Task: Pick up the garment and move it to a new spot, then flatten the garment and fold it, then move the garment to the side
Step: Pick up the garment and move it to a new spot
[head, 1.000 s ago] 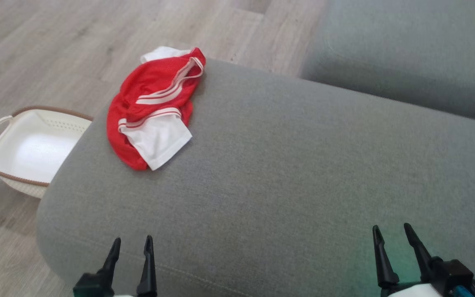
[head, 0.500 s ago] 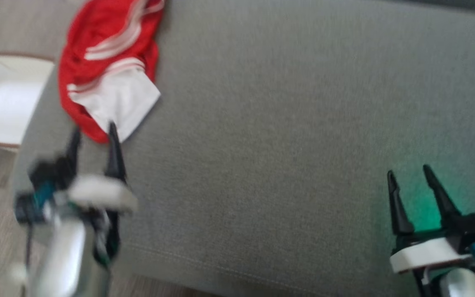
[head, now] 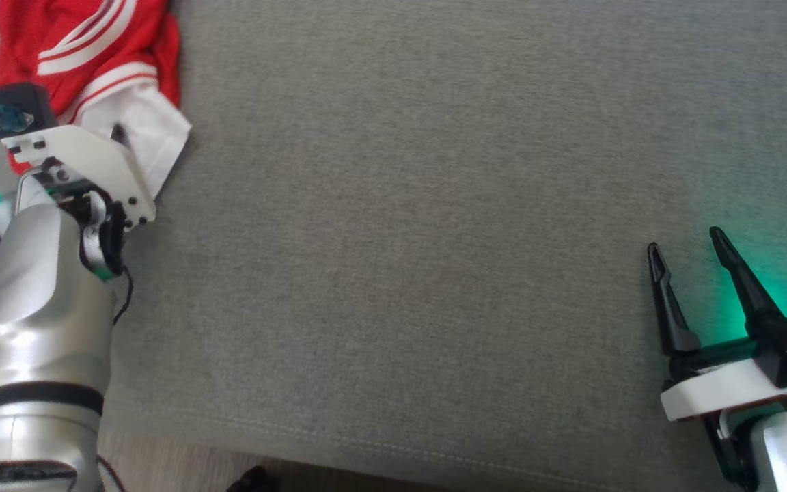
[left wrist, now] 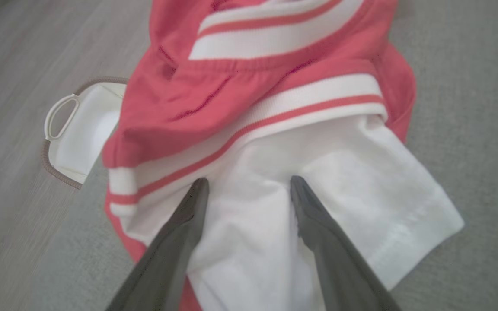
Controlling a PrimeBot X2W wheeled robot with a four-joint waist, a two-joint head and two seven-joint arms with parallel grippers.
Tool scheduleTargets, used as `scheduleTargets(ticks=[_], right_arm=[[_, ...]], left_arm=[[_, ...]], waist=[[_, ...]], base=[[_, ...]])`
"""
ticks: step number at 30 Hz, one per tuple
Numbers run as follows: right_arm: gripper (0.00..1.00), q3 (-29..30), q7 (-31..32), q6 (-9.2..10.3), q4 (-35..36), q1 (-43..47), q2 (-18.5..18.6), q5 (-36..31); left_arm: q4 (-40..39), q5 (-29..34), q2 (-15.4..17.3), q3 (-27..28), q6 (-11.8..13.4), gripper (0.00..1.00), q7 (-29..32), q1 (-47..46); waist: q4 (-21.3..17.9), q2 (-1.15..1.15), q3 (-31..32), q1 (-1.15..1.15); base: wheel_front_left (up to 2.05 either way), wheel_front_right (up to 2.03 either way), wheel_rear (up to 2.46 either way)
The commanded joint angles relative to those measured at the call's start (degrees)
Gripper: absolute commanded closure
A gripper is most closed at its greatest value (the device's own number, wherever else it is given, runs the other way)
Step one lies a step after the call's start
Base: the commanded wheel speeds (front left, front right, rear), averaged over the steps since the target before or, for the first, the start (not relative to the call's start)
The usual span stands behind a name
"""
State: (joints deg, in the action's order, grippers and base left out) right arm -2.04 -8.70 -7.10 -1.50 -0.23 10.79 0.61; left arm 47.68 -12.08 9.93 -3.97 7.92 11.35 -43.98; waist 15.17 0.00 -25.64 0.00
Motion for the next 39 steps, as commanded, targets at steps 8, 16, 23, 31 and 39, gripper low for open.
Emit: scheduleTargets(ticks=[8,16,23,31,39], right_arm=[[0.00,-1.3,0.8,-0.39,2.1,1.4,-0.5,1.6],[0.00,-2.2,-0.8,-0.39,-1.2,2.2,-3.2,2.4],[0.00,-3.5,-3.0,-0.39,-5.6,2.4,-6.2,3.2],[0.00,-4.3,-4.9,-0.39,-9.4,1.9,-7.7,4.3],[0.00,-4.6,-5.9,-0.39,-11.2,1.0,-7.9,5.9]], left_arm=[[7.7,0.1,3.6,-0.4,-3.6,1.00,1.0,-5.3],[1.0,-1.0,3.2,-1.8,-9.2,1.00,-6.3,-10.4],[-15.5,-2.9,0.3,-9.0,-14.7,1.00,1.3,-8.4],[-45.3,-15.3,0.6,-17.0,-15.4,1.00,17.1,-2.0],[-59.0,-23.1,0.9,-19.5,-14.6,1.00,26.2,1.6]], waist=[[-2.2,0.00,1.9,0.00],[-3.3,0.00,8.9,0.00],[-6.7,0.00,15.5,0.00],[-13.2,0.00,18.7,0.00],[-18.1,0.00,17.8,0.00]], base=[[0.00,0.00,0.00],[0.00,0.00,0.00],[0.00,0.00,0.00],[0.00,0.00,0.00],[0.00,0.00,0.00]])
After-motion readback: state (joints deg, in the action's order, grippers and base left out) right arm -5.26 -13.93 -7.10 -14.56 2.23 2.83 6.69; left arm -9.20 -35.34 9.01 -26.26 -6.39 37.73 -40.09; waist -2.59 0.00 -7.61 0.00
